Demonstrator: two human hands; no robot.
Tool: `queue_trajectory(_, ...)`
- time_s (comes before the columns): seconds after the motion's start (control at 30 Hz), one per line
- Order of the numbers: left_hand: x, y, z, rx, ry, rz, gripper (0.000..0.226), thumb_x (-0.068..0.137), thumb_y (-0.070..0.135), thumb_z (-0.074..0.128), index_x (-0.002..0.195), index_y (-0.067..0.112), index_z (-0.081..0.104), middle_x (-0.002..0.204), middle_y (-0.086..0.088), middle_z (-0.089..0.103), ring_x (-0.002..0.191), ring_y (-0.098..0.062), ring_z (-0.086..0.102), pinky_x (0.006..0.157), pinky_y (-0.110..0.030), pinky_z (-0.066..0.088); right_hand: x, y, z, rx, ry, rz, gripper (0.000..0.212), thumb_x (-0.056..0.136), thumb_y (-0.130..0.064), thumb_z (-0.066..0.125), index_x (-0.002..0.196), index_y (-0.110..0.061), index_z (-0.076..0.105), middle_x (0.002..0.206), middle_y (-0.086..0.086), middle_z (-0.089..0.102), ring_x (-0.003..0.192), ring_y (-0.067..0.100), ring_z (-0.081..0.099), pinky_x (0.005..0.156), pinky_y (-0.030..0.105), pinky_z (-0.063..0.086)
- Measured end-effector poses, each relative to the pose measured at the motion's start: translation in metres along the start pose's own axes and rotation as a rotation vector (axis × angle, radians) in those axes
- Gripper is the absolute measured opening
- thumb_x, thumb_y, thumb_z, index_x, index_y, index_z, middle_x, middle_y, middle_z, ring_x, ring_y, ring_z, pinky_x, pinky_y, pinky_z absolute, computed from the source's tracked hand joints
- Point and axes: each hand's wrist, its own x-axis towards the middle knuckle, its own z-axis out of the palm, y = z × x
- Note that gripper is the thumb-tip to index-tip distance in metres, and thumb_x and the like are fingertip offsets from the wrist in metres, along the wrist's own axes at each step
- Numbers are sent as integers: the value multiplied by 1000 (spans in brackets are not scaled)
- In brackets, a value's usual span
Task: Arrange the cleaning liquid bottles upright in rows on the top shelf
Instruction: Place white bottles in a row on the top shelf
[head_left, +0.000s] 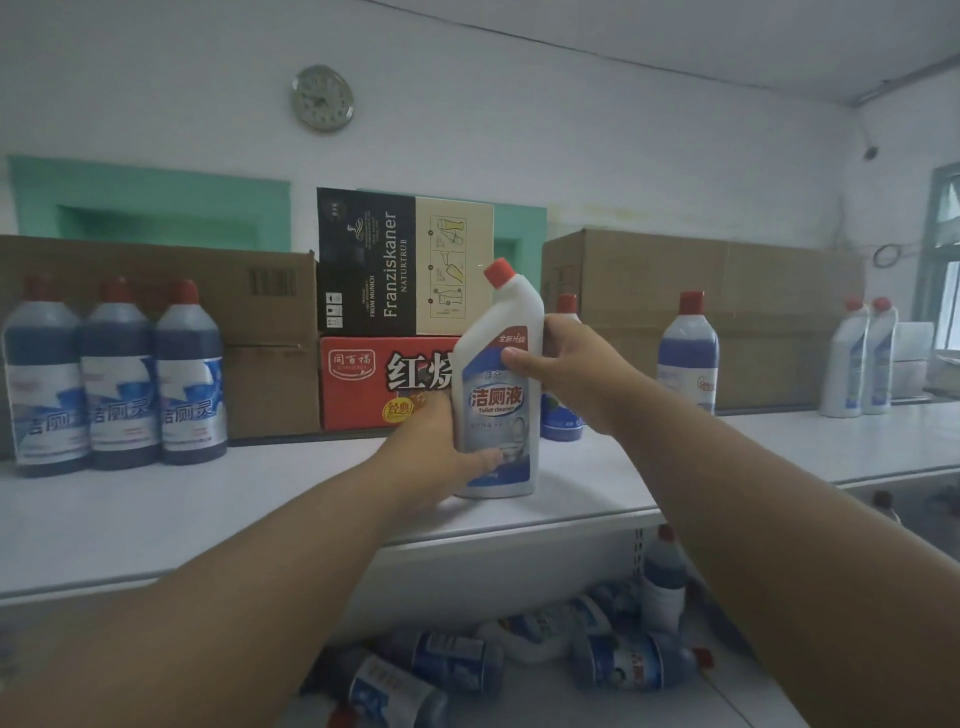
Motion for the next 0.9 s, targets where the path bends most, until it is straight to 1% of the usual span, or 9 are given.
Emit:
queue_trajectory(0.13,-9,4,-2,219,172,0,57,75,48,82,115,31,44,109,15,58,101,-12,59,89,-38,55,-7,4,-2,-86,61,-37,34,86,-29,76,114,-23,57,104,-5,70,92,12,69,75,30,61)
queue_trajectory(0.2,-18,11,-1,387,341,84,46,80,52,76,102,31,41,99,13,55,91,-12,58,80,-39,57,-14,8,-8,-164,90,-64,40,85,-34,75,118,-24,56,106,-6,69,92,10,68,73,26,60)
queue_trajectory(0.27,-27,20,6,420,395,187,36,86,52,69,91,31,41,91,12,55,85,-12,57,75,-39,58,-21,14,-22,-231,132,-90,40,86,-37,74,119,-22,56,104,-8,67,91,6,66,69,20,55)
queue_trajectory(0.37,-30,35,26,466,269,272,32,89,50,66,80,29,44,83,12,55,79,-11,56,72,-35,56,-31,24,-51,-265,187,-119,35,87,-36,74,114,-21,60,99,-10,67,90,4,65,74,19,54)
queue_trajectory(0.53,-16,70,76,463,132,290,25,91,51,63,85,33,47,83,17,57,76,-7,56,68,-19,46,-40,43,-118,-332,250,-174,26,85,-33,76,105,-21,64,92,-8,68,83,6,65,73,19,51)
queue_trajectory(0.63,1,90,114,395,62,227,22,91,50,63,91,35,47,87,16,58,79,-7,58,70,-21,51,-36,61,-162,-402,332,-192,16,85,-31,76,91,-22,65,83,-7,67,72,6,62,63,16,45)
queue_trajectory(0.73,24,109,152,345,2,138,26,90,49,66,103,34,49,95,15,60,85,-7,60,77,-27,56,-29,83,-194,-542,312,-127,19,87,-36,73,82,-23,60,79,-6,64,68,5,56,51,10,36)
queue_trajectory(0.8,38,119,172,311,-50,53,36,88,49,68,112,33,47,104,15,58,91,-7,59,82,-29,55,-22,99,-205,-534,288,-108,23,87,-37,74,87,-21,58,83,-5,63,72,7,56,55,16,38)
queue_trajectory(0.9,56,123,196,325,-69,-48,66,79,61,72,128,30,41,123,13,54,109,-13,56,92,-36,51,-9,123,-211,-338,254,-108,44,82,-36,80,112,-20,52,102,-9,60,86,8,58,66,20,44)
